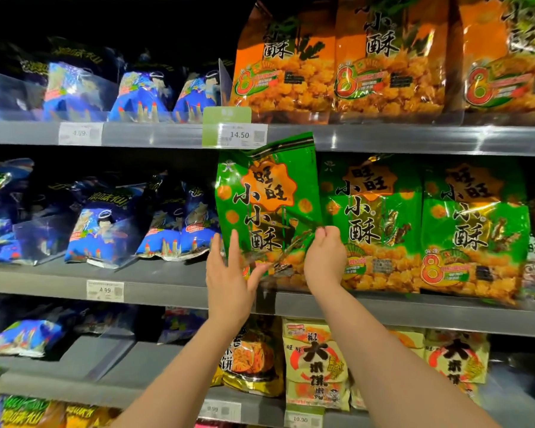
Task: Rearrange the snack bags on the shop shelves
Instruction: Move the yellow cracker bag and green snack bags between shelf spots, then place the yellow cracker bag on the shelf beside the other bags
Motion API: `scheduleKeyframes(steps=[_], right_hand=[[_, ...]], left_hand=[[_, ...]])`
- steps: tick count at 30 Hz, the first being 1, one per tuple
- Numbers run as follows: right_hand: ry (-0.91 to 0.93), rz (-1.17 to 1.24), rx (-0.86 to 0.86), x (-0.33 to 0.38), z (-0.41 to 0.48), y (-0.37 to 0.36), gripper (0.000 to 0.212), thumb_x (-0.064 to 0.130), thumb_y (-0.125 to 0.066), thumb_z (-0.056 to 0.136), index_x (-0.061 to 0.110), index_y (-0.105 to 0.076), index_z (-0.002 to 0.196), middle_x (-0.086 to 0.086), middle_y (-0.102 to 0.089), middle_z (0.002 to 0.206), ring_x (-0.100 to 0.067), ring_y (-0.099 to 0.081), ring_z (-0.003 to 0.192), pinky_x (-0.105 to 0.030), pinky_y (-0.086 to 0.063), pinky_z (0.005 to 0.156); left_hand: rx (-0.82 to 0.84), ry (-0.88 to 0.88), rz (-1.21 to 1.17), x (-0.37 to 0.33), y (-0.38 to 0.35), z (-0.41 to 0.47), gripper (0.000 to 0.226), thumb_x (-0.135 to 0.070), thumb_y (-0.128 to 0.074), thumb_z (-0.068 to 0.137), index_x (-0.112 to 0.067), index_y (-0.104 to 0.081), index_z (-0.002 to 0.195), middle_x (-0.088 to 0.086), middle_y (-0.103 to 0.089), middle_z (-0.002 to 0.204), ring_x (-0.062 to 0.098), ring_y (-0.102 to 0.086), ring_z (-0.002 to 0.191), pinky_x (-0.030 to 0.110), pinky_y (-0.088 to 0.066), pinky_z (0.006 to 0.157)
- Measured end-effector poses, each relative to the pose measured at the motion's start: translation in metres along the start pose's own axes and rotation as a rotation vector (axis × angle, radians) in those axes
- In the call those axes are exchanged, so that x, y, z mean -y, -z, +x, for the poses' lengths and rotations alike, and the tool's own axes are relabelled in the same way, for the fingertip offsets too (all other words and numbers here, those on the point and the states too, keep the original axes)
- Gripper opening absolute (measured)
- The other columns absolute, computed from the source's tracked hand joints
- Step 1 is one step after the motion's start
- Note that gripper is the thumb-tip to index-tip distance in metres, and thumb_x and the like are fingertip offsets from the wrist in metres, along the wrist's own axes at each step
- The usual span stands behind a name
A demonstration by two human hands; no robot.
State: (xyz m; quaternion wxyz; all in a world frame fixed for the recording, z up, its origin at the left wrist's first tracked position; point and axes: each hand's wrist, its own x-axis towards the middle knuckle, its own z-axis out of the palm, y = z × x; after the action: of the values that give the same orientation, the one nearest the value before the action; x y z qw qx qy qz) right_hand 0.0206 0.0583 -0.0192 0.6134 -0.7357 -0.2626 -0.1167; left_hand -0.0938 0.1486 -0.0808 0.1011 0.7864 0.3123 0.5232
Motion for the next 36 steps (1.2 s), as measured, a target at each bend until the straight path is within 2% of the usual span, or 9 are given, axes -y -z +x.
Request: scheduleKeyframes(steps=[6, 10, 14, 18, 23, 27, 31, 34, 36], right_hand=[[-0.008, -0.209, 0.096, 0.004, 0.008, 0.001, 0.025, 0.024, -0.029, 0.102, 0.010, -0.047, 0.112, -0.002, -0.054, 0.082, -0.022, -0.048, 0.074, -0.032, -0.037, 0.062], [-0.020, -0.108, 0.131, 0.002, 0.006, 0.005, 0.028, 0.025, -0.041, 0.099, 0.014, -0.041, 0.125, -0.007, -0.060, 0.112, -0.021, -0.054, 0.082, -0.033, -0.042, 0.066], [0.053, -0.046, 0.088, -0.013, -0.009, 0.010, 0.039, 0.024, -0.050, 0.094, 0.019, -0.040, 0.131, 0.000, -0.052, 0.127, -0.019, -0.059, 0.101, -0.037, -0.052, 0.081], [0.101, -0.073, 0.123, -0.027, -0.021, 0.008, 0.032, 0.022, -0.049, 0.094, 0.019, -0.046, 0.126, 0.000, -0.054, 0.124, -0.018, -0.055, 0.106, -0.033, -0.048, 0.084], [0.129, -0.028, 0.168, -0.039, -0.050, 0.006, 0.019, 0.023, -0.044, 0.095, 0.022, -0.050, 0.113, 0.003, -0.056, 0.108, -0.017, -0.056, 0.091, -0.031, -0.046, 0.074], [0.127, -0.035, 0.329, -0.061, -0.102, -0.007, 0.012, 0.024, -0.043, 0.096, 0.026, -0.051, 0.104, 0.008, -0.058, 0.091, -0.013, -0.055, 0.081, -0.032, -0.044, 0.069], [0.059, -0.090, 0.488, -0.097, -0.143, -0.031, 0.014, 0.023, -0.044, 0.096, 0.026, -0.056, 0.100, 0.012, -0.058, 0.084, -0.009, -0.054, 0.076, -0.028, -0.045, 0.067], [-0.092, -0.207, 0.646, -0.131, -0.161, -0.056, 0.030, 0.023, -0.044, 0.096, 0.022, -0.050, 0.126, 0.002, -0.060, 0.117, -0.014, -0.058, 0.101, -0.028, -0.047, 0.085], [-0.194, -0.299, 0.688, -0.151, -0.165, -0.073, 0.049, 0.025, -0.045, 0.096, 0.017, -0.031, 0.143, -0.006, -0.042, 0.142, -0.021, -0.047, 0.124, -0.030, -0.041, 0.097]], left_hand=[[-0.099, -0.297, 0.307, -0.016, 0.007, 0.037, 0.062, -0.053, -0.037, 0.088, -0.025, -0.030, 0.143, 0.011, -0.026, 0.152, 0.028, -0.020, 0.139, 0.053, -0.020, 0.107], [0.165, -0.249, 0.413, -0.032, 0.000, 0.061, 0.066, -0.061, -0.033, 0.090, -0.033, -0.017, 0.148, 0.001, -0.011, 0.158, 0.021, -0.008, 0.146, 0.055, -0.006, 0.112], [0.151, -0.225, 0.366, -0.028, -0.010, 0.044, 0.069, -0.057, -0.043, 0.089, -0.032, -0.016, 0.148, 0.002, -0.013, 0.158, 0.021, -0.011, 0.145, 0.054, -0.008, 0.113], [0.058, -0.178, 0.278, -0.020, -0.013, 0.015, 0.064, -0.045, -0.056, 0.087, -0.026, -0.033, 0.144, 0.009, -0.036, 0.149, 0.027, -0.032, 0.138, 0.052, -0.020, 0.110], [0.023, -0.092, 0.101, 0.003, -0.009, -0.042, 0.053, -0.043, -0.043, 0.088, -0.019, -0.045, 0.135, 0.007, -0.053, 0.132, 0.025, -0.047, 0.120, 0.045, -0.039, 0.095], [0.126, -0.010, 0.114, 0.031, -0.017, -0.088, 0.052, -0.040, -0.040, 0.087, -0.012, -0.054, 0.128, 0.008, -0.060, 0.123, 0.028, -0.058, 0.110, 0.045, -0.047, 0.087], [0.255, 0.110, 0.127, 0.068, -0.028, -0.117, 0.055, -0.043, -0.036, 0.087, -0.011, -0.055, 0.128, 0.009, -0.061, 0.123, 0.028, -0.058, 0.111, 0.044, -0.048, 0.091], [0.412, 0.268, 0.118, 0.101, -0.039, -0.138, 0.055, -0.042, -0.045, 0.092, -0.010, -0.043, 0.137, 0.011, -0.050, 0.136, 0.028, -0.047, 0.123, 0.040, -0.041, 0.098], [0.501, 0.380, 0.126, 0.121, -0.050, -0.144, 0.059, -0.038, -0.050, 0.093, -0.011, -0.032, 0.142, 0.013, -0.042, 0.142, 0.028, -0.042, 0.128, 0.038, -0.039, 0.100]])
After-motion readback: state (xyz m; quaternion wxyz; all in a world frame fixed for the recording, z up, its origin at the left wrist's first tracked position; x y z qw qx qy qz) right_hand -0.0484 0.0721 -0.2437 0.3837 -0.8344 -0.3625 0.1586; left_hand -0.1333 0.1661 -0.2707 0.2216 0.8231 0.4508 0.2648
